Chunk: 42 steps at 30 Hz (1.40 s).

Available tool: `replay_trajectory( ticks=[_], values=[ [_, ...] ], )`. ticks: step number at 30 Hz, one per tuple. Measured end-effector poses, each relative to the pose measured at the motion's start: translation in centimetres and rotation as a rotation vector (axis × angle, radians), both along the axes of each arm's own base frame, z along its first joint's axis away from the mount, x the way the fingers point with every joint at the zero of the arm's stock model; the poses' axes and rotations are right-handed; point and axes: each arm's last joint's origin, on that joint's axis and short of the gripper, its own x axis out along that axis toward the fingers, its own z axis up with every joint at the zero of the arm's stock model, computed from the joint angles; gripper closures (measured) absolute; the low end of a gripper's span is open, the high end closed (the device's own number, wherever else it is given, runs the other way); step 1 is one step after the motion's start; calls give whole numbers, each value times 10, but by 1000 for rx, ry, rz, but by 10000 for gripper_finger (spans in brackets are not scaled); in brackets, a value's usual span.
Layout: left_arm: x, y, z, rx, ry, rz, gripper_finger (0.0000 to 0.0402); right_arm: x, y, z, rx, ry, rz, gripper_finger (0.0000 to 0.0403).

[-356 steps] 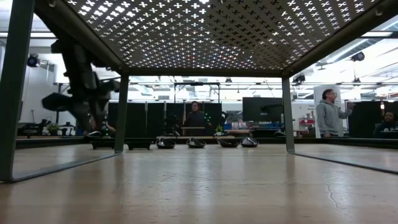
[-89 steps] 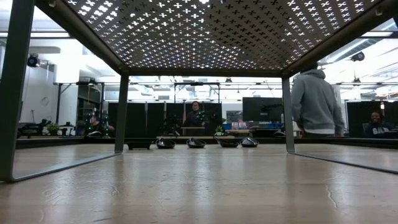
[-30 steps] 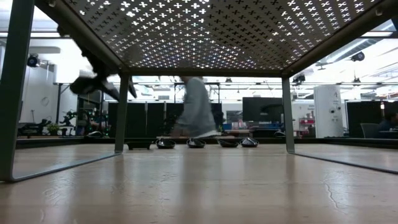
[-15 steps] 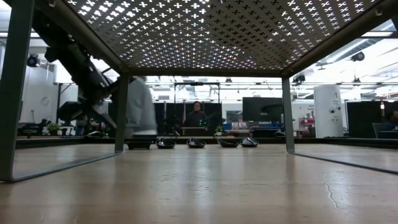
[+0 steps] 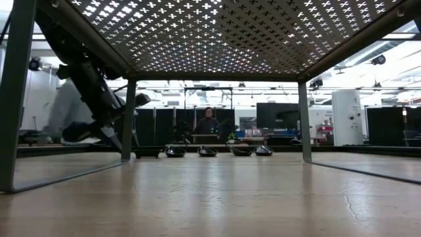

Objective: Pick & Place Mini shaped plates
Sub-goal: Stack the square plate on top of the other square plates on the shelf

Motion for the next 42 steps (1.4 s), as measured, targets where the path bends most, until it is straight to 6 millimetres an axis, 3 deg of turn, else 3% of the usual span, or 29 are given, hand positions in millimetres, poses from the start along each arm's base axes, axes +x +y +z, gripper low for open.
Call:
replay_trajectory(
  ticks=[17,21,31,42],
  values=[
    [7,3,-10,0,34,-38,257,1,0,0,-6,-14,3,341],
    [7,3,-10,13,35,-57,282,1,-1,0,-7,-17,3,346],
    [9,5,-10,32,29,-73,390,2,-1,0,-10,-25,1,339],
    [6,4,4,90,-22,-105,401,4,-2,1,2,-25,-58,351]
  ],
)
